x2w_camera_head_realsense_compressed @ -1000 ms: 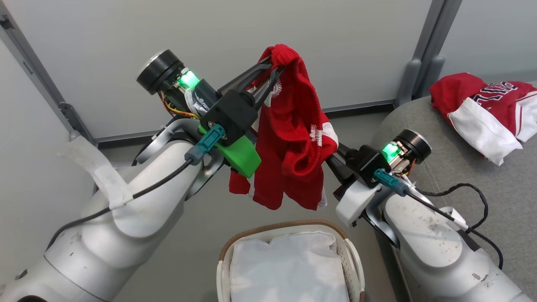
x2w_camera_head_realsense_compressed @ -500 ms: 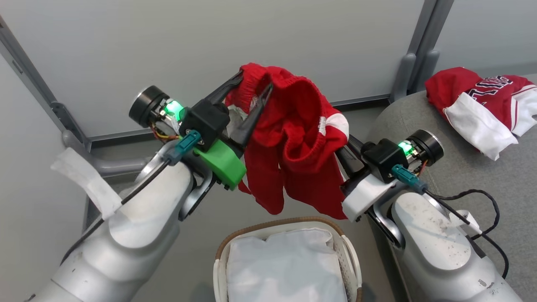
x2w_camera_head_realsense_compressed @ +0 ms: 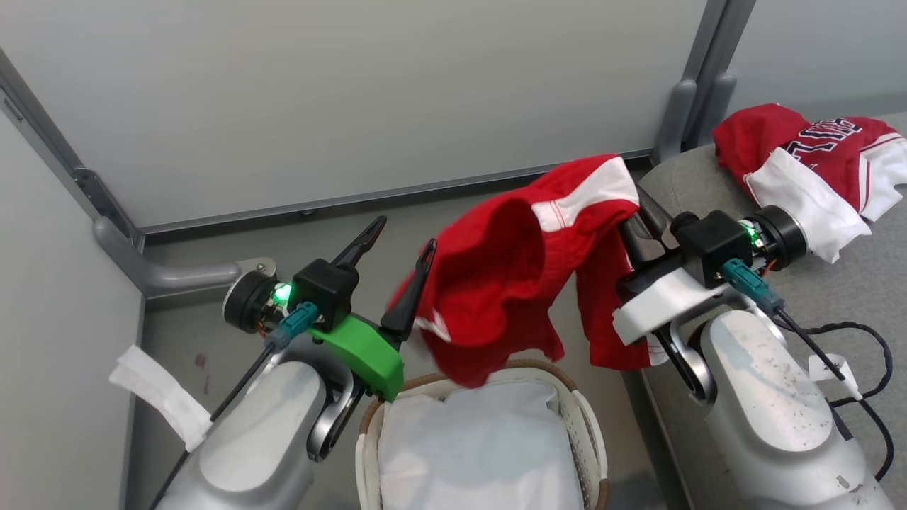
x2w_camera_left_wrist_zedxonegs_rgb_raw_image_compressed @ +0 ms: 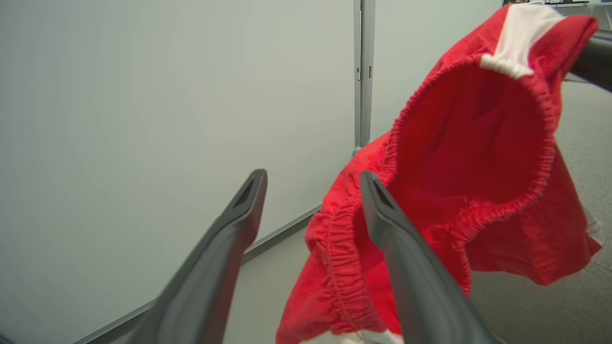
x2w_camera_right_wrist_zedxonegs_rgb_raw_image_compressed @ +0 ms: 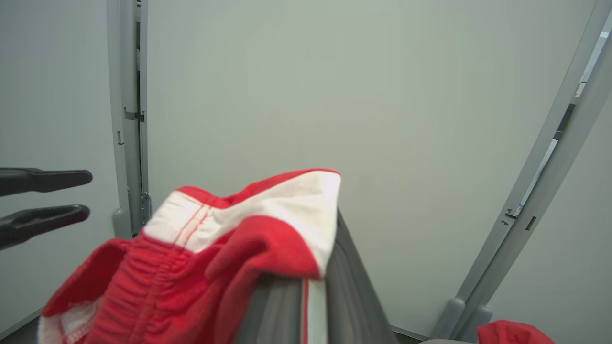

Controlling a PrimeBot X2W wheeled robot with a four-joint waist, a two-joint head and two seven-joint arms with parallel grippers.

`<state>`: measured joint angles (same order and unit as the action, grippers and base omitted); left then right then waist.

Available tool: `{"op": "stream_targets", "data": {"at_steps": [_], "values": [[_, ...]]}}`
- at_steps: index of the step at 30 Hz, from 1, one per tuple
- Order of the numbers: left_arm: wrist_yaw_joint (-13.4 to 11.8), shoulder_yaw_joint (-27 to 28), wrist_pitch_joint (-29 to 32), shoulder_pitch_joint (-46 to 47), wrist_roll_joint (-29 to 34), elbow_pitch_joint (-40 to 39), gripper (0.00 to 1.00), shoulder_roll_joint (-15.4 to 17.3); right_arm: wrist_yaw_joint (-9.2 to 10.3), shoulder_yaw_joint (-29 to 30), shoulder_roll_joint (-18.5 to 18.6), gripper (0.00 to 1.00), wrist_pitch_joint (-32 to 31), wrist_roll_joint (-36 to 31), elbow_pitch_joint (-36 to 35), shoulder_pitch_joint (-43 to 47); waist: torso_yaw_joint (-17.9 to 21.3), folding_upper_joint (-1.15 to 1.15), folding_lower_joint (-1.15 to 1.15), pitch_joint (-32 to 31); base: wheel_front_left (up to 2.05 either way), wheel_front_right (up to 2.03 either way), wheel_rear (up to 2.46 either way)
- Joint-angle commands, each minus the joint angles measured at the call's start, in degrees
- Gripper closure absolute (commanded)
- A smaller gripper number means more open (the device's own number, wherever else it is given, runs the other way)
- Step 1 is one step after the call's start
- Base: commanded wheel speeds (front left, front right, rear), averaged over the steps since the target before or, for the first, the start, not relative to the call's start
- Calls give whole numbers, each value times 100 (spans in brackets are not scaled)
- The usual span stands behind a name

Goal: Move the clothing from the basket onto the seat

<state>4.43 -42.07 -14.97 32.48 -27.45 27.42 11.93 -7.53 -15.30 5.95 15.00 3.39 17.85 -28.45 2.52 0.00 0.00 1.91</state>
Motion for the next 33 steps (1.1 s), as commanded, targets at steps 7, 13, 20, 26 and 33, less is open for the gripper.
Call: {"op": "stream_targets", "data": {"at_steps": [7,13,20,26,33], "values": [[20,535,-23,-746,175,-110,0,-219,8,494,14,100,28,-182,-216,222,21,0,0,65,0,0,0],[91,826,-18,-1120,416,-178,0,-413,8,714,23,100,28,-248,-255,354,7,0,0,58,0,0,0],[186,1066,-19,-1358,642,-199,0,-579,8,871,-11,100,28,-291,-270,419,47,0,0,55,0,0,0],[230,1330,-18,-1568,779,-339,0,-717,8,862,-63,100,28,-315,-275,333,347,0,0,127,0,0,0],[274,1359,-18,-1606,934,-373,0,-818,7,858,-83,100,28,-340,-315,255,944,0,0,283,0,0,0]]}}
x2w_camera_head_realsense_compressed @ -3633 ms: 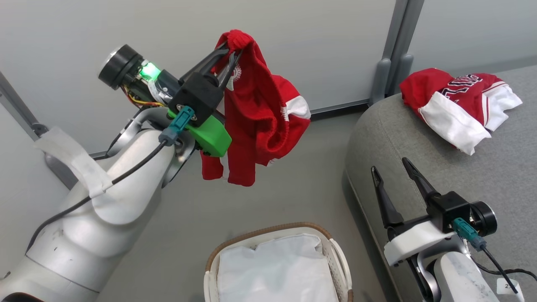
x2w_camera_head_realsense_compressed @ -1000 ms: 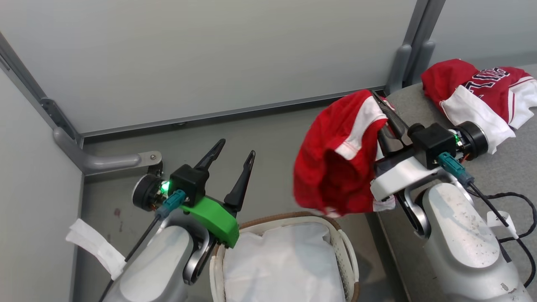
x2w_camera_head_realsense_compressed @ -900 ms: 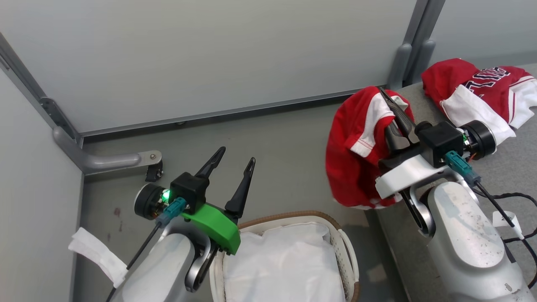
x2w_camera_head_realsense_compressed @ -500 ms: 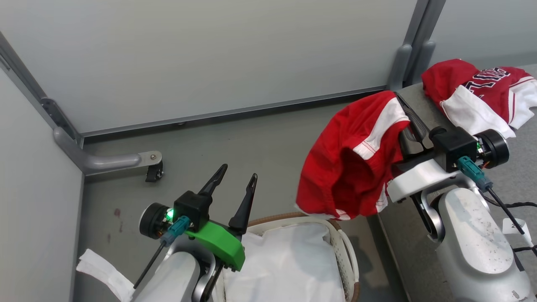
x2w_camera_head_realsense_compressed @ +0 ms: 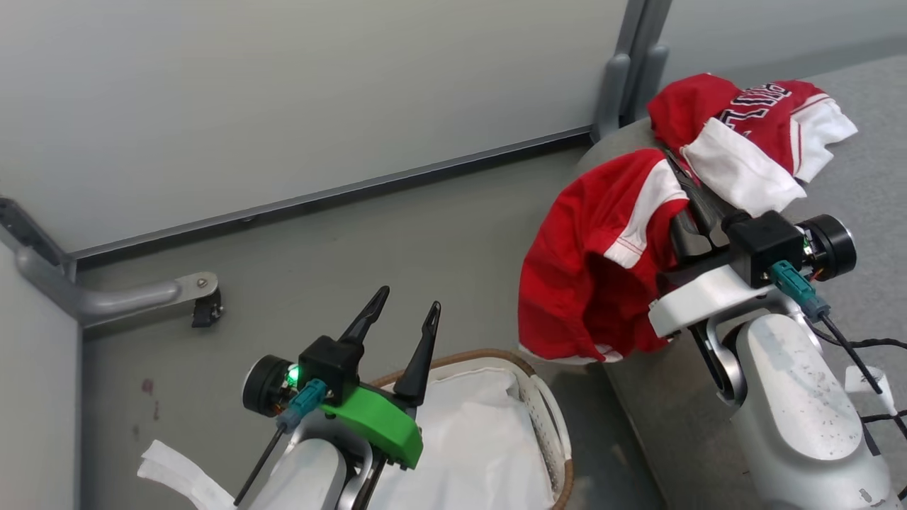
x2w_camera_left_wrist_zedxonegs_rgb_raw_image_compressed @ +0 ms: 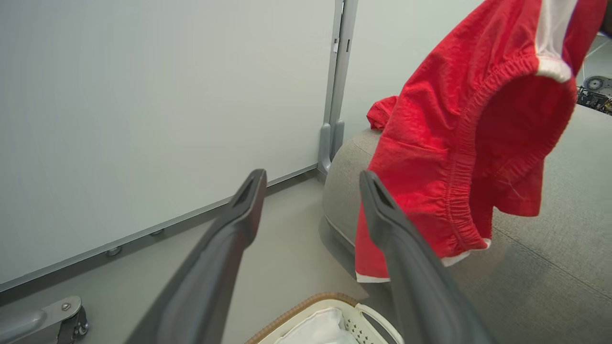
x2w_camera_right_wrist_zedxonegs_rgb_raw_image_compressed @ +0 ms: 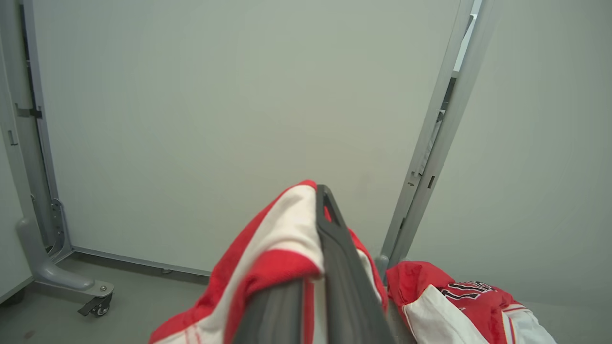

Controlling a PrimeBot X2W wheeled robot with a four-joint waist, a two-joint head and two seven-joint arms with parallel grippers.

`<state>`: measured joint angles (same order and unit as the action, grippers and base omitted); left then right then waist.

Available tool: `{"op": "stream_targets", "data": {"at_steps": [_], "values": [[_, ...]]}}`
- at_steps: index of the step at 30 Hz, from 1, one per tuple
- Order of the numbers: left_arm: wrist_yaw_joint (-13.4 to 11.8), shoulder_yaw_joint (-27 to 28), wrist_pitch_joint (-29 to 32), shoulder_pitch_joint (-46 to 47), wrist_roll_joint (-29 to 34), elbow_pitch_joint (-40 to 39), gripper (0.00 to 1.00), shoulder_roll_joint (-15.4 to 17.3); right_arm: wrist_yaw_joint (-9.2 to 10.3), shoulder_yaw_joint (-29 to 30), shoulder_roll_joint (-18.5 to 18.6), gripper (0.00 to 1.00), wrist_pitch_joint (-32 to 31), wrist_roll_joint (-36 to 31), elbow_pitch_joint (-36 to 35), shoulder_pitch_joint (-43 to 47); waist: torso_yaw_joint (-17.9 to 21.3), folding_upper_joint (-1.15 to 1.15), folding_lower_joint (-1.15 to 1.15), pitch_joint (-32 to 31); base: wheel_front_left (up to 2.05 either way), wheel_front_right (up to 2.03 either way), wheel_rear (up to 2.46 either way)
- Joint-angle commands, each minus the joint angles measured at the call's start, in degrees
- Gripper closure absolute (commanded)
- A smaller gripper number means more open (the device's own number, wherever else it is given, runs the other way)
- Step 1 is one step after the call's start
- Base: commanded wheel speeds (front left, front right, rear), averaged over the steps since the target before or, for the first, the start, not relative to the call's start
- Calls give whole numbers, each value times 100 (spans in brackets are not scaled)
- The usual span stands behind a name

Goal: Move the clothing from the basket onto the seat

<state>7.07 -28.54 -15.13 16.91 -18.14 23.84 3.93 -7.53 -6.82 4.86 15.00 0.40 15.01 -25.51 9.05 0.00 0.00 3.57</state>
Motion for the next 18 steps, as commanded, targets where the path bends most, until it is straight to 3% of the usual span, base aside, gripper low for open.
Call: {"op": "stream_targets", "data": {"at_steps": [1,9,18], "values": [[20,4,-2,-39,33,-21,0,-27,7,24,33,100,28,-47,-30,-36,417,0,0,149,0,0,0],[44,-82,-3,7,158,31,0,-54,8,215,52,100,28,-60,-70,54,1044,0,0,306,0,0,0],[52,-257,-2,141,171,30,0,-69,8,331,116,100,28,-90,-80,-122,1206,0,0,534,0,0,0]]}}
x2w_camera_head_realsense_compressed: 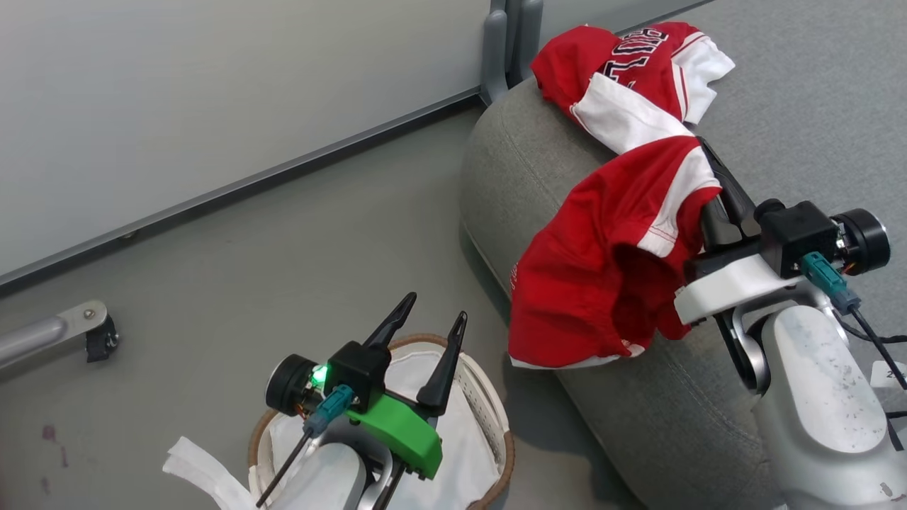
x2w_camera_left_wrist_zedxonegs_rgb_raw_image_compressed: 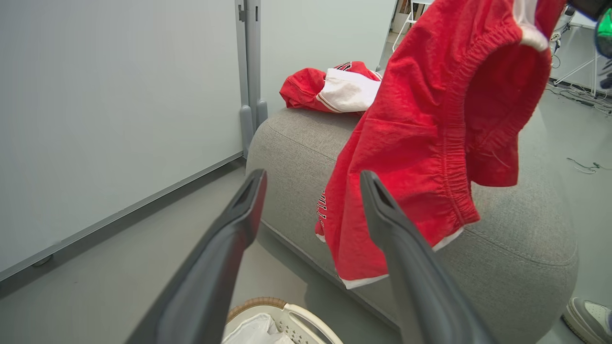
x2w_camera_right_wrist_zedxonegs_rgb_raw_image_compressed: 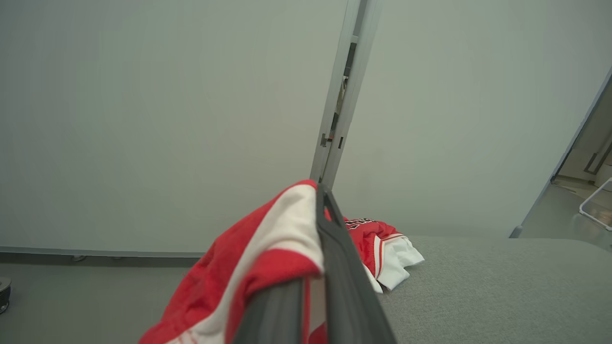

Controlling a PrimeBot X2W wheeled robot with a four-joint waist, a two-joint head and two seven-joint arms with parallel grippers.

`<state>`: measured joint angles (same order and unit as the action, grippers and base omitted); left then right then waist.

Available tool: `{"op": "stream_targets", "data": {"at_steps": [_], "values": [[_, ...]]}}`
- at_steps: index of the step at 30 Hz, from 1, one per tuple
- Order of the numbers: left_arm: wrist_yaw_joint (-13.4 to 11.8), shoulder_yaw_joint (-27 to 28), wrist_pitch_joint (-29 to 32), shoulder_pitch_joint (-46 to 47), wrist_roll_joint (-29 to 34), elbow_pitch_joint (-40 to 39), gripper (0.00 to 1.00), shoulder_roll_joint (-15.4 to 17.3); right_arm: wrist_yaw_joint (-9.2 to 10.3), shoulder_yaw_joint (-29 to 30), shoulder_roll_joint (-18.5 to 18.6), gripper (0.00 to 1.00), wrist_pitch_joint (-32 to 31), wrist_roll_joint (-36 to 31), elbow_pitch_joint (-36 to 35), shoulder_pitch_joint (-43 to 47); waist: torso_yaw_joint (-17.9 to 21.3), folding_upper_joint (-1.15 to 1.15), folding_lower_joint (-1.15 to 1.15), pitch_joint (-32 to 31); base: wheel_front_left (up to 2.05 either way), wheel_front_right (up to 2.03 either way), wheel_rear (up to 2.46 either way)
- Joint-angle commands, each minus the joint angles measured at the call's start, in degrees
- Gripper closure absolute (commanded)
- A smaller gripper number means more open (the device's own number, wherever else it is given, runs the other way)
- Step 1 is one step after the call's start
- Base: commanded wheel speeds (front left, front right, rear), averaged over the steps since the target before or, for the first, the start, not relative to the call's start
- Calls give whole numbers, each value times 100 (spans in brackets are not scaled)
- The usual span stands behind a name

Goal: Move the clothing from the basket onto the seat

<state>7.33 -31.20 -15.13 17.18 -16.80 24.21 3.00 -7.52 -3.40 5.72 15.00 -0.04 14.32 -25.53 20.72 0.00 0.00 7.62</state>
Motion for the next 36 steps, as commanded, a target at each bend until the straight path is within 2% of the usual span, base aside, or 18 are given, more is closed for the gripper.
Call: {"op": "stream_targets", "data": {"at_steps": [1,5,10,17,21,28,36], "values": [[25,-10,-2,125,31,-9,0,30,7,-20,72,100,28,-60,-15,-199,24,0,0,162,0,0,0],[26,-41,-2,157,10,-20,0,80,7,17,327,100,28,-113,0,-557,-75,0,0,313,0,0,0],[25,-77,-2,313,75,-106,0,129,7,165,849,100,28,-82,204,-1382,-306,0,0,693,0,0,0],[24,-140,-2,675,219,-272,0,253,7,570,1735,100,27,9,863,-2651,-673,0,0,1485,0,0,0],[24,-254,-2,979,359,-369,0,326,7,821,2451,100,27,-139,1450,-3377,-929,0,0,2142,0,0,0],[24,-301,-2,1280,565,-485,0,406,7,1380,2631,100,28,-352,1988,-3709,-1089,0,0,2836,0,0,0],[-37,-133,-2,1424,664,-634,0,536,7,1966,2115,100,27,-742,2347,-3383,-1052,0,0,3358,0,0,0]]}}
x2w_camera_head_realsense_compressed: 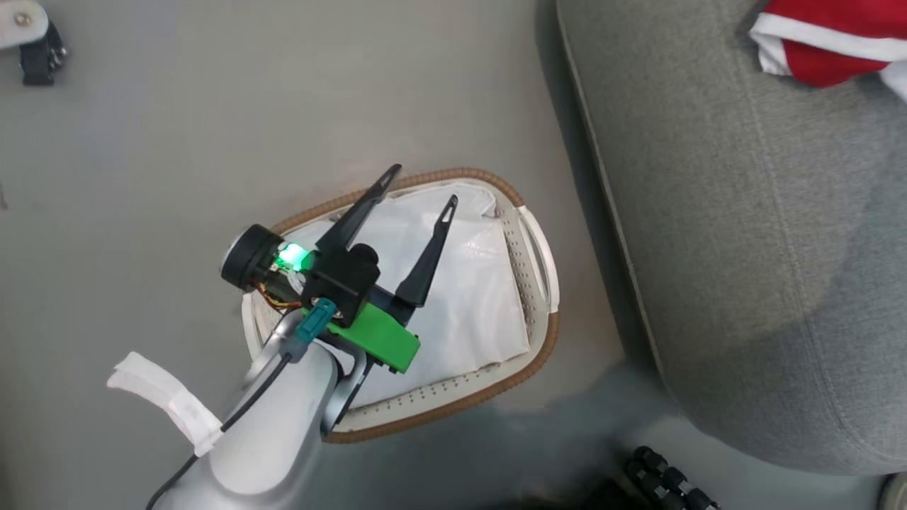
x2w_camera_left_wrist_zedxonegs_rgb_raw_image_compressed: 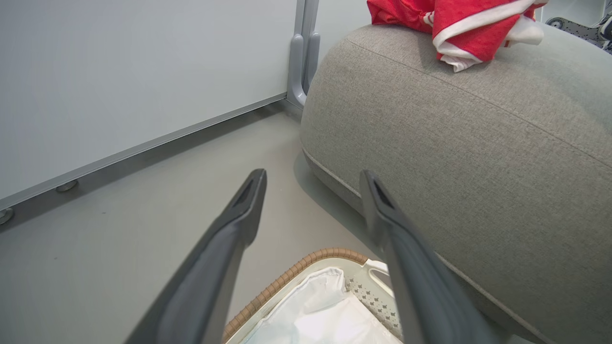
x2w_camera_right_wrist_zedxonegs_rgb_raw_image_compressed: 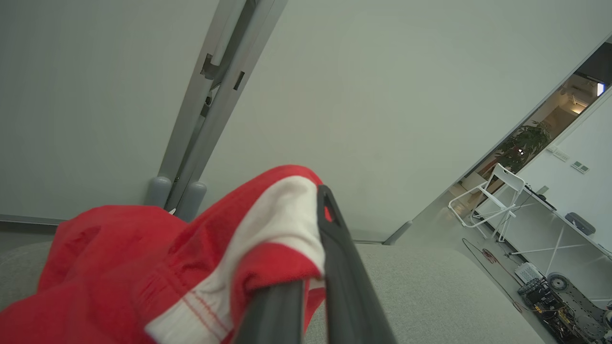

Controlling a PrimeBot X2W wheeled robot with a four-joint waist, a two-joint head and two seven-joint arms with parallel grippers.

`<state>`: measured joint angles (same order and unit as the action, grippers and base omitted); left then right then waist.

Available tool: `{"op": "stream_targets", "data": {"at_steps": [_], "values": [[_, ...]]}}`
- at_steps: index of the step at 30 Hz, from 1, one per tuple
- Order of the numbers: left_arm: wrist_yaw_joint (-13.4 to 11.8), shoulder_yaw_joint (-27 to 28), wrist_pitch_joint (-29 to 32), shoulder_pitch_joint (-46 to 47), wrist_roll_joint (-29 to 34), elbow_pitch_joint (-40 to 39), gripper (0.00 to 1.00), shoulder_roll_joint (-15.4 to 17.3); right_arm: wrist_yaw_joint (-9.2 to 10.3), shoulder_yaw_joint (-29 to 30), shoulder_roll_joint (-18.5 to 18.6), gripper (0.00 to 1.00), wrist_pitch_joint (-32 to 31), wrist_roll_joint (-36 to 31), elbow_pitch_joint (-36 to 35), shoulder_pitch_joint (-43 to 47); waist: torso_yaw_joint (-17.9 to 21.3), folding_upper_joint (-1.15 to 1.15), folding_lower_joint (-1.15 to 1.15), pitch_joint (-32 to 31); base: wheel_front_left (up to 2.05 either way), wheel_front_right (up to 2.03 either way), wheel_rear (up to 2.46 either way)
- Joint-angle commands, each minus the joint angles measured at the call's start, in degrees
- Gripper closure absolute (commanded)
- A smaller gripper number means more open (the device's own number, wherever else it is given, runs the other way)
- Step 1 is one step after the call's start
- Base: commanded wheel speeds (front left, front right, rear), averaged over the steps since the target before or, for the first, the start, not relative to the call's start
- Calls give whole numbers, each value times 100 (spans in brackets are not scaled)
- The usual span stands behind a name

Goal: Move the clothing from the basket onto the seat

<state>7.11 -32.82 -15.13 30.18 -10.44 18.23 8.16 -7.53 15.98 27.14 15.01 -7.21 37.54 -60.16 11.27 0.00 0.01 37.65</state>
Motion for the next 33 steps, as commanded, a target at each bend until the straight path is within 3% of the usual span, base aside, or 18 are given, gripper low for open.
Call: {"op": "stream_targets", "data": {"at_steps": [1,13,14,15,16,17,33], "values": [[-24,46,-2,125,28,-49,0,29,8,71,-92,100,26,-57,70,108,-103,0,-1,380,0,0,0],[-42,133,-2,55,41,-54,0,55,8,89,-660,100,25,-295,191,611,32,0,-1,308,0,0,0],[-42,140,-2,38,35,-45,0,55,8,113,-697,84,21,-274,179,627,51,0,-1,270,0,0,0],[-41,146,-2,26,27,-36,0,54,8,113,-725,62,21,-287,170,654,66,0,-1,236,0,0,0],[-39,154,-2,9,18,-25,0,55,8,72,-751,13,20,-313,156,697,84,0,-1,183,0,0,0],[-37,155,-2,-3,11,-20,0,51,8,50,-765,0,20,-330,157,721,92,0,-1,141,0,0,0],[-9,464,-2,-445,-232,38,0,-113,8,-604,-914,0,20,-134,-279,1869,265,0,-1,-1079,0,0,0]]}}
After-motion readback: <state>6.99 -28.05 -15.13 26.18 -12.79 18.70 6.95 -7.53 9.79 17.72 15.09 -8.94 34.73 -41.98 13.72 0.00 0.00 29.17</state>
